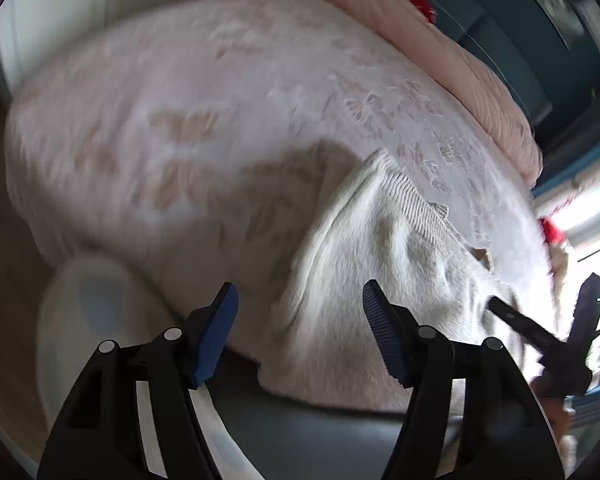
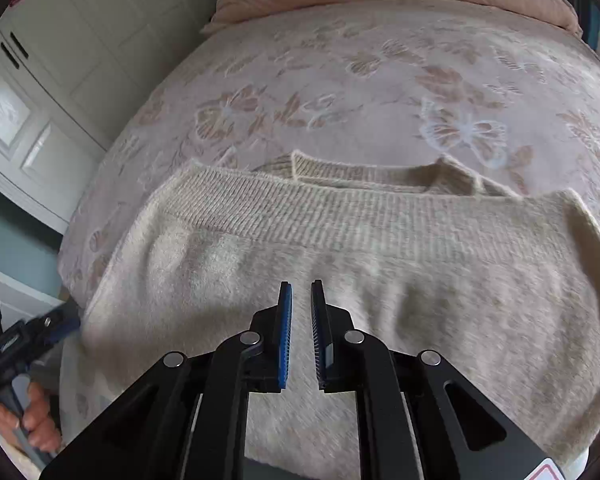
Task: Fold small clothes
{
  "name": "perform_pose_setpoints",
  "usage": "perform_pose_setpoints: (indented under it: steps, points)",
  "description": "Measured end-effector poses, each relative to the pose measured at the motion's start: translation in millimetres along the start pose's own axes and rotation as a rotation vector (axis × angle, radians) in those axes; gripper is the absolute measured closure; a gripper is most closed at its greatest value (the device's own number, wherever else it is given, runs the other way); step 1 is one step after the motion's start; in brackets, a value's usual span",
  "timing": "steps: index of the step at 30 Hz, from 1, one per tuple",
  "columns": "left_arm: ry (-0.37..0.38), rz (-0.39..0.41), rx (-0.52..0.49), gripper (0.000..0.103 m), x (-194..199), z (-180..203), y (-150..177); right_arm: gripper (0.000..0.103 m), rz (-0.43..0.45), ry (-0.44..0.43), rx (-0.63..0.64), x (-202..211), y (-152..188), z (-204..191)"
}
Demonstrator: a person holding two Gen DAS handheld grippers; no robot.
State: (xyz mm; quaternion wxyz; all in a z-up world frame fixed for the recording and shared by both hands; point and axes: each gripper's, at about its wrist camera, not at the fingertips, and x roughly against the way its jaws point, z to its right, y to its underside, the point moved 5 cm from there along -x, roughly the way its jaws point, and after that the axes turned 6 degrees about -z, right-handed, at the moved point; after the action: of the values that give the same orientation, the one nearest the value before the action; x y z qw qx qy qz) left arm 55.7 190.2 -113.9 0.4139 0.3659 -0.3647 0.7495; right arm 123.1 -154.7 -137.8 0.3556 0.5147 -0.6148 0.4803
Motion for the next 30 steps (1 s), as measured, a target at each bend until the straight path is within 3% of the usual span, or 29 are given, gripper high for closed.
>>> perform_pose_setpoints:
  steps: [2,4,7,9,12,14,17,19,25,28,30]
  points:
    - [0.062,-0.045,0.091,0.040,-9,-7,14,0.094,-0.038,0.012,0.000,-18,-3,-6]
    - [0.064,-0.074,0.096,0.039,-23,-4,24,0.094,-0.100,0.037,-0.007,-44,-4,-8]
    - [0.038,-0.143,0.079,0.036,-56,5,36,0.098,-0.111,0.048,-0.008,-56,-6,-8]
    - [0.065,-0.174,0.105,0.036,-73,9,39,0.098,-0.129,0.034,-0.028,-57,-8,-6]
    - [0.034,-0.150,0.131,0.045,-79,13,38,0.099,-0.127,0.022,-0.031,-58,-5,-6]
    - [0.034,-0.118,0.086,0.077,-72,22,35,0.099,-0.120,0.012,-0.037,-58,-5,-3]
    - [0.062,-0.059,0.032,0.080,-49,45,27,0.099,-0.108,-0.005,-0.033,-59,-6,1]
    - [0.072,-0.014,-0.034,0.081,-32,70,23,0.099,-0.100,-0.028,-0.050,-56,-5,3]
    - [0.188,0.072,-0.420,0.082,18,231,44,0.096,-0.032,-0.129,-0.143,-5,4,35]
    - [0.243,0.040,-0.565,0.082,6,302,73,0.096,0.051,-0.133,-0.184,43,16,78]
    - [0.243,0.001,-0.644,0.082,-18,339,96,0.089,0.092,-0.072,-0.223,73,29,120]
